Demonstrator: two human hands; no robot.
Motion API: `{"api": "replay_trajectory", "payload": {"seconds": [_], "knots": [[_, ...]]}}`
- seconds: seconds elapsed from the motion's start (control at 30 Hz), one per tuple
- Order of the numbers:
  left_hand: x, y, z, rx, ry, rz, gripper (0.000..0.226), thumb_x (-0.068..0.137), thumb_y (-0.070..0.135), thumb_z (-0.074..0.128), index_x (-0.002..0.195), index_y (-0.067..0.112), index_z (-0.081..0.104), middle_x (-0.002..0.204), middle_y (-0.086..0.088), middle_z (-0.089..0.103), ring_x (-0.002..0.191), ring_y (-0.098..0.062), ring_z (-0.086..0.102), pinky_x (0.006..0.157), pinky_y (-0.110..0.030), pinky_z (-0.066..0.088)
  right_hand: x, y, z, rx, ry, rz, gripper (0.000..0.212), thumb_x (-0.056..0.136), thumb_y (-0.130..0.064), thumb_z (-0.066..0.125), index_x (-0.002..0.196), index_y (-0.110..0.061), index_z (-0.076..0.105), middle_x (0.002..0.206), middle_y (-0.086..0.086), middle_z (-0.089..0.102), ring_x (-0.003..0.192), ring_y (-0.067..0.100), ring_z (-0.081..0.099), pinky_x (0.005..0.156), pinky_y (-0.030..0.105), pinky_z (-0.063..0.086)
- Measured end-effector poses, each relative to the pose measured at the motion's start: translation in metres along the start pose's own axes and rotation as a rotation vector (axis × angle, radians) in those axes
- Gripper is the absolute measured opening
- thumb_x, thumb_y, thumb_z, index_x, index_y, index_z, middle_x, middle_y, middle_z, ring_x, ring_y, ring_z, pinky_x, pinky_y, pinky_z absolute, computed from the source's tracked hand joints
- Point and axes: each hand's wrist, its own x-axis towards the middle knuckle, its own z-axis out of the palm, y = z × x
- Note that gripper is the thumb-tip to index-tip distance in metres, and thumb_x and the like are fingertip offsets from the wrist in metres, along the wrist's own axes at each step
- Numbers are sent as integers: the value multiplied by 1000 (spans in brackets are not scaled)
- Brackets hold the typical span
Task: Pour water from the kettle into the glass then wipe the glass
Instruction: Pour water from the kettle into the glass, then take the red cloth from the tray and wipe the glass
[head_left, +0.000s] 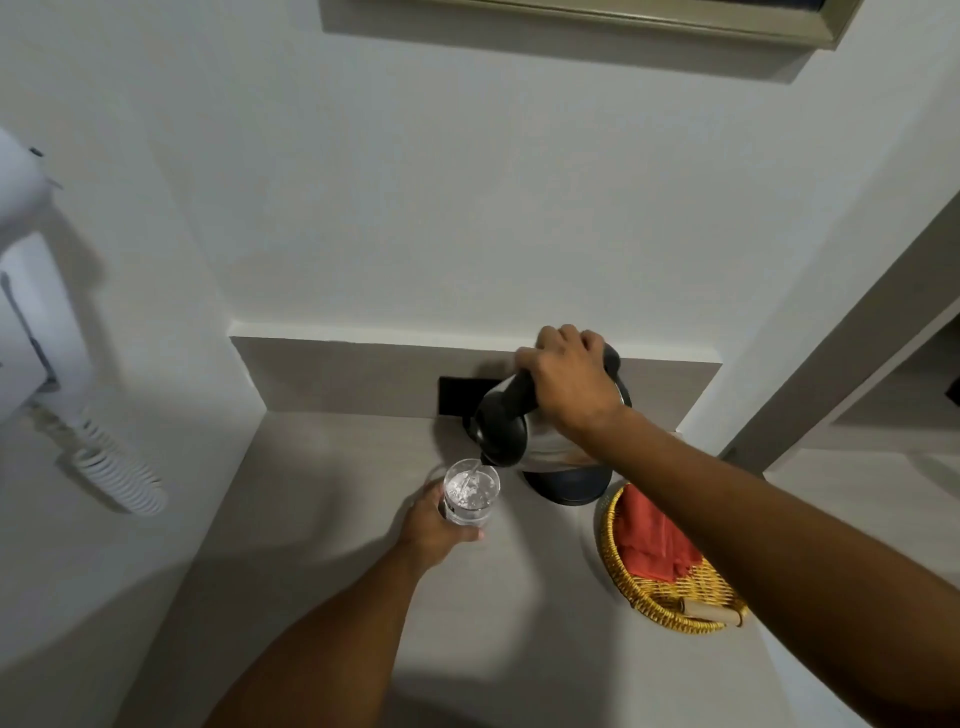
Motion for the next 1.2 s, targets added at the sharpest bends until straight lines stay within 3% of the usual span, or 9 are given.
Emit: {"api": "replay_trajectory", "payload": {"seconds": [0.23, 0.33, 0.47, 0.67, 0.8, 0.9, 1.0, 1.1, 1.2], "knots": [[-1, 5, 2, -4, -25, -12, 90, 47, -2, 95, 127, 17, 58, 111, -3, 72, 95, -14, 66, 72, -9, 49, -23, 80, 38, 470, 84, 459, 28, 66, 8, 64, 81, -15, 65, 86, 5, 56, 88, 27, 53, 71, 34, 40], [1, 3, 2, 10, -13, -2, 95, 43, 5, 98, 128, 20, 58, 113, -1, 72, 102, -18, 67, 80, -18, 51, -33, 96, 54, 658, 160, 592, 30, 67, 15, 60, 81, -11, 66, 81, 2, 57, 85, 27, 56, 70, 36, 44], [5, -2, 0, 43, 8, -5, 99, 34, 20, 100, 124, 29, 61, 111, 3, 74, 104, -17, 69, 94, -38, 56, -41, 112, 77, 822, 180, 778, 30, 77, 14, 50, 85, -12, 64, 76, -1, 59, 82, 30, 61, 73, 52, 57], [9, -9, 2, 72, 16, -5, 98, 35, 22, 99, 126, 25, 61, 108, 3, 75, 102, -17, 70, 91, -33, 55, -45, 128, 90, 931, 220, 896, 38, 78, 17, 42, 90, -13, 61, 83, 5, 60, 84, 24, 55, 77, 34, 47], [9, -7, 3, 105, 18, -32, 94, 42, 13, 99, 127, 23, 60, 108, 3, 74, 103, -19, 69, 87, -27, 50, -45, 132, 100, 956, 214, 920, 39, 77, 18, 41, 88, -13, 60, 78, 1, 57, 84, 24, 55, 76, 33, 45], [8, -6, 3, 110, 25, -52, 90, 45, 9, 98, 126, 20, 60, 110, 0, 73, 104, -20, 67, 88, -27, 48, -42, 136, 101, 950, 177, 866, 36, 78, 17, 47, 90, -15, 60, 84, 4, 59, 89, 27, 58, 77, 35, 47], [7, -3, 3, 111, 32, -46, 89, 46, 10, 98, 126, 19, 60, 110, -1, 73, 106, -22, 67, 93, -32, 50, -50, 138, 106, 884, 176, 820, 45, 76, 11, 59, 113, -15, 59, 114, 12, 55, 111, 28, 53, 93, 39, 47], [3, -2, 5, 134, 33, -13, 90, 48, 10, 98, 129, 18, 58, 112, 0, 71, 108, -21, 66, 99, -37, 51, -86, 117, 120, 712, 214, 922, 59, 80, -12, 69, 132, -18, 43, 132, 12, 41, 124, 29, 38, 104, 45, 38], [-2, -4, 2, 220, 48, 168, 93, 49, 21, 97, 130, 21, 53, 121, 4, 65, 115, -17, 61, 104, -40, 48, -134, 85, 146, 618, 137, 990, 64, 85, -32, 67, 138, -17, 35, 143, 14, 35, 133, 34, 32, 107, 52, 33]]}}
